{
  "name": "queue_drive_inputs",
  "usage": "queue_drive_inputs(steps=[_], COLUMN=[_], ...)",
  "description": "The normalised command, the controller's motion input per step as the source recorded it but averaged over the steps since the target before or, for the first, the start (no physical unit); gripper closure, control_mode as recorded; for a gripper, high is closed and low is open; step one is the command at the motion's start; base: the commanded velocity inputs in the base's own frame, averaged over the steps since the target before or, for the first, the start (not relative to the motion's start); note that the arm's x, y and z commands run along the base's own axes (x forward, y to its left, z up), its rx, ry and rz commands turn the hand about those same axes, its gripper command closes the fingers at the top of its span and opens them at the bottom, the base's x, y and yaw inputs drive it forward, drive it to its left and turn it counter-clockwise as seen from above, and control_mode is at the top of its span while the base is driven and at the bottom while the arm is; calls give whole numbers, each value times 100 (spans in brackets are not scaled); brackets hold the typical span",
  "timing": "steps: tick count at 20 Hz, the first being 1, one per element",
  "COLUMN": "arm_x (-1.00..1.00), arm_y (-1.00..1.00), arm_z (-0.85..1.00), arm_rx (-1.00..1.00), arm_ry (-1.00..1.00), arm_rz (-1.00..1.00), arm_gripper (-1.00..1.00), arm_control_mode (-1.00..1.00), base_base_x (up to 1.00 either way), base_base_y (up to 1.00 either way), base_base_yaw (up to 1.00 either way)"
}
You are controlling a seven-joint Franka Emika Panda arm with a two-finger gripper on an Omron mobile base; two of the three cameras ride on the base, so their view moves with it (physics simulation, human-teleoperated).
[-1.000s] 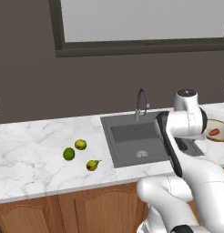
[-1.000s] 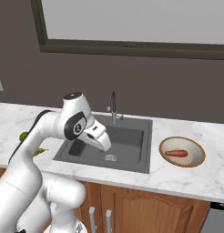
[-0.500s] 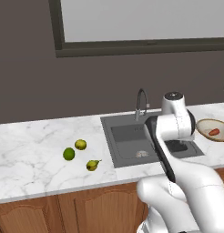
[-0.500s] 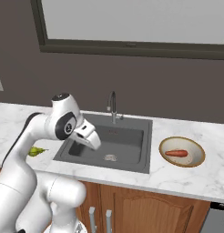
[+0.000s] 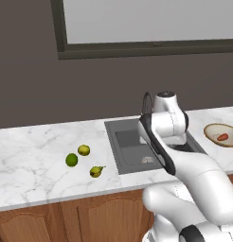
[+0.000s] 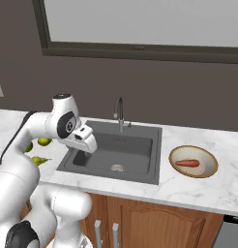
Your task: There is a mixed pile of frozen fruits and vegetables on the counter. Locate all the frozen vegetables and place the items in a bowl on the counter. Take all the frozen fruits and defrost them in a running sink.
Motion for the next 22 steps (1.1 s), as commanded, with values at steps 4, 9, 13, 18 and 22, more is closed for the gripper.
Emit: queue_drive_inputs(steps=[4,9,13,18,22], arm_x=[42,37,28,26,22], arm_y=[61,62,68,69,71], arm_z=[1,0,-1,-8,-17], arm_rx=[2,2,0,0,0], arm_ry=[14,5,9,3,0], arm_rz=[19,12,13,11,10], arm_gripper=[-100,-100,-100,-100,-100], arm_control_mode=[-100,-100,-100,-100,-100], base_base_x=[0,0,0,0,0], base_base_y=[0,0,0,0,0], base_base_yaw=[0,0,0,0,0])
